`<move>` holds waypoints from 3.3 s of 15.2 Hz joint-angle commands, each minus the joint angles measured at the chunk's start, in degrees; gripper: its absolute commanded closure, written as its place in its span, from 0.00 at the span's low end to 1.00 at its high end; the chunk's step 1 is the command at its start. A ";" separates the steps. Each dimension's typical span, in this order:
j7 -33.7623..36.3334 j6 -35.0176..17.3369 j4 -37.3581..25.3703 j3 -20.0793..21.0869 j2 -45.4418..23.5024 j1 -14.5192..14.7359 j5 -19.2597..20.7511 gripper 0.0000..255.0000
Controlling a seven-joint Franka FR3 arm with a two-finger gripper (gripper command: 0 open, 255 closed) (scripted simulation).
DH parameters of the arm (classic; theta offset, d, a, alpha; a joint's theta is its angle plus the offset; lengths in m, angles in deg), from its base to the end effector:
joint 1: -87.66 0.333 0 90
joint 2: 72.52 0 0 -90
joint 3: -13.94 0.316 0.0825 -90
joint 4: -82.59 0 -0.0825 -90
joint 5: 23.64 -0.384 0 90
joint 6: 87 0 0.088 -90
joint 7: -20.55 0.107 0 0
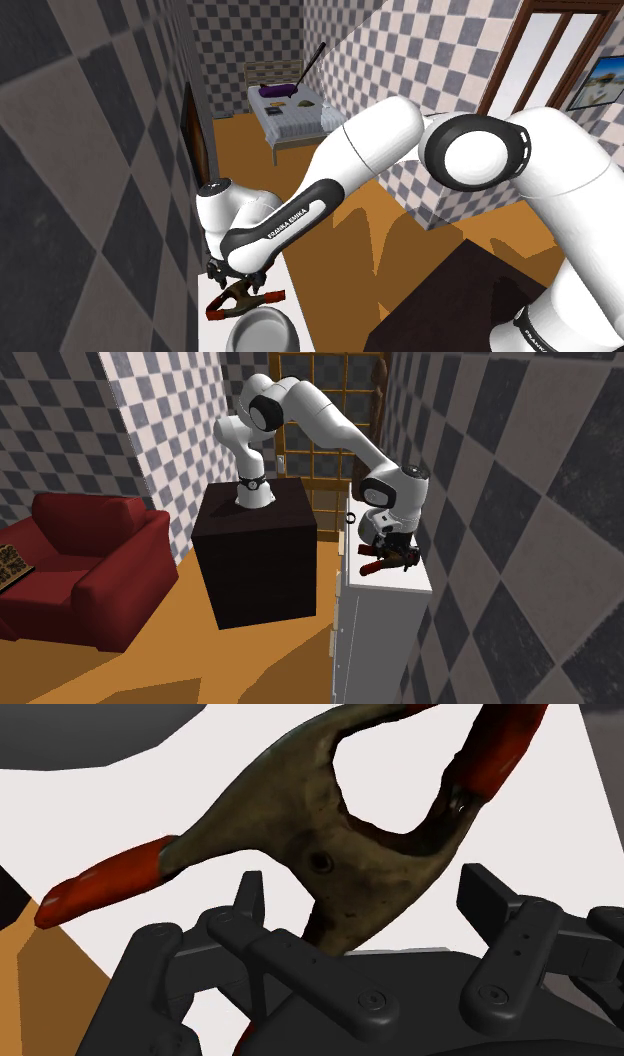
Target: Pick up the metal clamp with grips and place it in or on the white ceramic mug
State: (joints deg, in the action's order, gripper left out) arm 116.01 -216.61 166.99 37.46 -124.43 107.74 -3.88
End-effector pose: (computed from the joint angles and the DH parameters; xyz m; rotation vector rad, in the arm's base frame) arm 0.5528 0.4459 0.1629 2.8755 -1.2419 -0.1096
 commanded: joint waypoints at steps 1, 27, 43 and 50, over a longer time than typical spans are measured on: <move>0.00 -0.01 -0.01 -0.01 -0.02 0.00 0.00 0.00; -0.80 6.52 0.95 2.39 7.53 -1.64 -2.39 1.00; -1.83 15.01 -1.68 4.42 13.66 -2.65 -4.93 1.00; 3.07 11.49 7.45 6.50 19.41 -1.24 -6.10 1.00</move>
State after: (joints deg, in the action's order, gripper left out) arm 118.05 -204.38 172.62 43.54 -106.17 106.20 -9.74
